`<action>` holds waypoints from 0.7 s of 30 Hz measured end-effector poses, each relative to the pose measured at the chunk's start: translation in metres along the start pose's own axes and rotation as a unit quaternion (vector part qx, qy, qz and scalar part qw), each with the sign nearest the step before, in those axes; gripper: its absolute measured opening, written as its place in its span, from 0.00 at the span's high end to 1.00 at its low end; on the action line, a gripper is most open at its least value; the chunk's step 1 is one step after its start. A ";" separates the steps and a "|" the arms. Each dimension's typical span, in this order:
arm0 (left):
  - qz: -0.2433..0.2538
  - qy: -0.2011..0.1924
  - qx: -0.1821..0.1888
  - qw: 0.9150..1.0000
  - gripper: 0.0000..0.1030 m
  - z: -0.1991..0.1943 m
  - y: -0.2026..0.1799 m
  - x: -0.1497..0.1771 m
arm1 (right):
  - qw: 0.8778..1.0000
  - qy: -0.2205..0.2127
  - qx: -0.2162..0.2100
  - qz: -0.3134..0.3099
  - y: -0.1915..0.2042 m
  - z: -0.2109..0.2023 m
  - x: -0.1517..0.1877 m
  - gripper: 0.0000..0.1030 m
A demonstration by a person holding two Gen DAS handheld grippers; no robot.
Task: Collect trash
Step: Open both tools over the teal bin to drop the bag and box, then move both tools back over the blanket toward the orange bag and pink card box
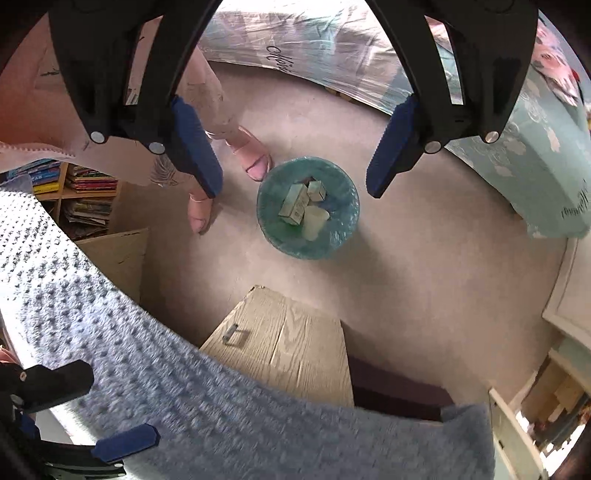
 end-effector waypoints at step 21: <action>0.267 -0.086 -0.010 0.960 0.15 -0.078 -0.188 -0.216 | 0.974 -0.103 0.139 0.146 -0.127 -0.195 0.154 0.33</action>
Point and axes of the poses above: each gripper's, at about its wrist camera, not at the fingertips, and z roughly the way its jaws point, y to its left, x to its underside, the point moved 5 cm from there along z, roughly the way its jaws point, and after that the axes turned 8 degrees about x, right-handed, at the moved point
